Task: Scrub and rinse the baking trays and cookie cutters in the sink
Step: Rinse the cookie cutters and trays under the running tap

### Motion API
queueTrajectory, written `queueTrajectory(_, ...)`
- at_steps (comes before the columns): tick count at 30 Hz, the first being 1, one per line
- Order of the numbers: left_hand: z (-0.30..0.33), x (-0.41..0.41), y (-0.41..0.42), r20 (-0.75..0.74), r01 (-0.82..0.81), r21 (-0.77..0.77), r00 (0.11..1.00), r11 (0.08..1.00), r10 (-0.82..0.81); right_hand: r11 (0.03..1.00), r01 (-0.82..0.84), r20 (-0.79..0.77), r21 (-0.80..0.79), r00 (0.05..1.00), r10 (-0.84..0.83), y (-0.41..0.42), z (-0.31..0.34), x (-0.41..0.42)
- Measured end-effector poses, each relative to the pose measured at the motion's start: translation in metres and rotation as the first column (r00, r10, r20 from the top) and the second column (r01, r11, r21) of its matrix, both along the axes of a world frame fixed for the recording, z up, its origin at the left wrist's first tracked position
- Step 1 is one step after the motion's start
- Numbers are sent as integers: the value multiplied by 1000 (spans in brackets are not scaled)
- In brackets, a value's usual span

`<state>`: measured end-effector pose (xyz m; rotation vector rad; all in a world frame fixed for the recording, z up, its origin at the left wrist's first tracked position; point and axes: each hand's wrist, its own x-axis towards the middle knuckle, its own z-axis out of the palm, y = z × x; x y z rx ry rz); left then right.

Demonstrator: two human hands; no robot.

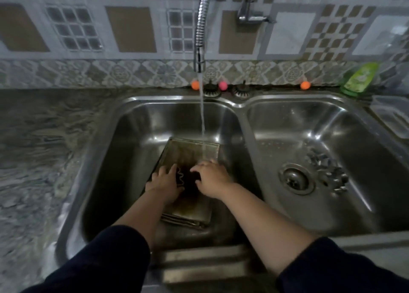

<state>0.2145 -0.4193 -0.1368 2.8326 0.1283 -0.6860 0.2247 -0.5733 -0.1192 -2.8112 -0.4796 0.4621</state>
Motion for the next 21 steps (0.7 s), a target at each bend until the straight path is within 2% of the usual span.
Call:
queueTrajectory(3,-5,9,11,24,-22,-58,999,998,24,988,122,-153,97,983,-107,24,-22,7)
queueTrajectory(5,-8,14,16,71,-34,-95,997,995,41,954,258,-178,155,957,-230,35,-32,13)
queueTrajectory(9,-14,20,18,114,-72,-264,988,962,105,856,457,-237,241,883,-405,43,-38,23)
queueTrajectory(11,-13,25,13,139,-61,-356,983,932,117,732,579,-331,358,812,-481,43,-34,28)
queueTrajectory(14,-8,34,2,207,-53,-492,962,869,176,454,736,-486,502,674,-556,33,-26,39)
queueTrajectory(19,1,44,-19,246,16,-611,954,791,171,247,754,-555,609,627,-546,6,-10,52)
queueTrajectory(21,5,44,-28,199,-16,-695,956,719,214,236,748,-563,620,634,-530,-5,-5,51)
